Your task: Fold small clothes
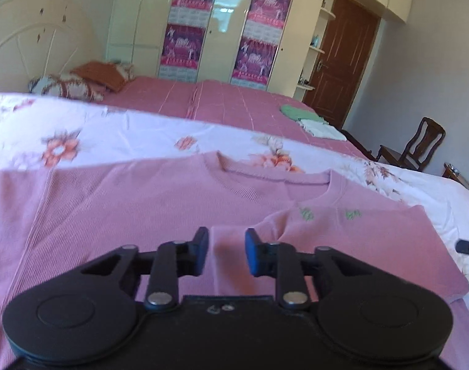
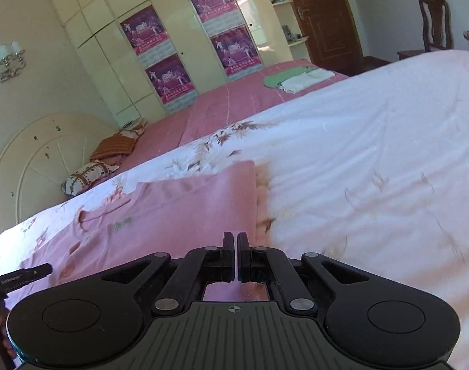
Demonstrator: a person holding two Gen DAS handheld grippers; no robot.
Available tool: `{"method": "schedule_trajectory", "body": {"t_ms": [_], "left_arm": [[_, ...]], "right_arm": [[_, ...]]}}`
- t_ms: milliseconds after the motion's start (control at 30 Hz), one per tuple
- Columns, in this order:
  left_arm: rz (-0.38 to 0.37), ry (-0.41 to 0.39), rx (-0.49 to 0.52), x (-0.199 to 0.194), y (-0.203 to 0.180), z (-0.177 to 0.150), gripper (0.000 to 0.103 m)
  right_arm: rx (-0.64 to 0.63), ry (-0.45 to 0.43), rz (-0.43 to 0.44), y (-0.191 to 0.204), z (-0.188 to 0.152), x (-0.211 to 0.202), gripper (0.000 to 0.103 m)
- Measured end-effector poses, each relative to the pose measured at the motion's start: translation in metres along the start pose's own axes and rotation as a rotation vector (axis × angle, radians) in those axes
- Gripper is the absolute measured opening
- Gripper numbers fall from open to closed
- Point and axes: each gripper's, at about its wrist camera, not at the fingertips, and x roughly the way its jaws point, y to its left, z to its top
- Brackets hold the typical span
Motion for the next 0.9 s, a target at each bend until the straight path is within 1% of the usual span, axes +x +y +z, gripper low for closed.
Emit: {"method": "schedule_trajectory", "body": {"t_ms": [67, 133, 167, 200, 233, 267, 333, 367, 400, 433, 467, 500, 567, 600, 633, 667, 700, 733, 767, 833, 900], "left_arm": [[-0.002, -0.024, 0.035, 0.003, -0.015, 0.001, 0.022], [-0.002, -0.015, 0.088, 0.012, -0.029, 0.001, 0.023], [0.0, 0.006, 0.108, 0.02, -0.034, 0.001, 0.025], [-0.002, 0.055, 0.121, 0.033, -0.037, 0.0, 0.031], [0.011, 0.107, 0.13, 0.046, -0.039, -0.002, 0.032], [0.017, 0.079, 0.144, 0.048, -0.04, -0.003, 0.033], [0.031, 0.075, 0.149, 0.054, -0.039, -0.002, 0.034], [0.036, 0.075, 0.12, 0.053, -0.037, 0.0, 0.033], [0.04, 0.068, 0.105, 0.05, -0.037, 0.0, 0.032], [0.053, 0.061, 0.114, 0.045, -0.039, -0.002, 0.032], [0.065, 0.059, 0.124, 0.038, -0.042, -0.004, 0.03], [0.06, 0.05, 0.135, 0.028, -0.046, -0.008, 0.03], [0.056, 0.013, 0.156, 0.003, -0.055, -0.02, 0.03], [0.033, 0.006, 0.167, -0.009, -0.061, -0.028, 0.033], [0.034, 0.015, 0.193, -0.014, -0.066, -0.037, 0.034], [0.049, 0.039, 0.216, -0.015, -0.071, -0.046, 0.034], [0.051, 0.066, 0.218, -0.013, -0.072, -0.055, 0.033], [0.048, 0.033, 0.201, -0.016, -0.07, -0.061, 0.033], [0.047, 0.035, 0.178, -0.016, -0.069, -0.06, 0.034], [0.051, 0.06, 0.147, -0.015, -0.069, -0.052, 0.034], [0.061, 0.039, 0.132, -0.02, -0.071, -0.046, 0.034]], "right_arm": [[-0.03, 0.009, 0.0, -0.002, 0.016, 0.029, 0.001], [-0.062, 0.021, 0.014, 0.0, 0.026, 0.05, 0.001], [-0.093, 0.027, 0.016, 0.003, 0.029, 0.059, 0.001], [-0.132, 0.035, 0.019, 0.006, 0.03, 0.068, 0.001], [-0.183, 0.042, 0.004, 0.008, 0.03, 0.079, 0.001], [-0.237, 0.057, -0.046, 0.01, 0.028, 0.089, 0.0], [-0.259, 0.046, -0.051, 0.004, 0.026, 0.096, 0.0], [-0.256, 0.047, -0.045, 0.001, 0.026, 0.097, 0.0], [-0.259, 0.053, -0.04, 0.0, 0.029, 0.095, 0.0], [-0.26, 0.056, -0.034, -0.002, 0.029, 0.095, 0.0], [-0.254, 0.068, -0.021, -0.004, 0.027, 0.091, 0.0], [-0.248, 0.079, -0.009, -0.005, 0.028, 0.087, 0.0], [-0.249, 0.087, 0.023, -0.004, 0.023, 0.066, 0.0], [-0.257, 0.082, 0.041, -0.002, 0.018, 0.052, 0.0], [-0.264, 0.078, 0.059, 0.0, 0.011, 0.036, 0.0], [-0.269, 0.087, 0.077, 0.002, 0.002, 0.024, 0.0], [-0.274, 0.101, 0.087, 0.005, -0.009, 0.014, 0.0], [-0.279, 0.119, 0.087, 0.006, -0.021, 0.008, 0.0], [-0.291, 0.133, 0.075, 0.008, -0.033, 0.003, 0.0], [-0.303, 0.08, 0.067, 0.01, -0.05, -0.007, 0.0], [-0.263, 0.075, 0.049, 0.013, -0.048, -0.01, 0.0]]}}
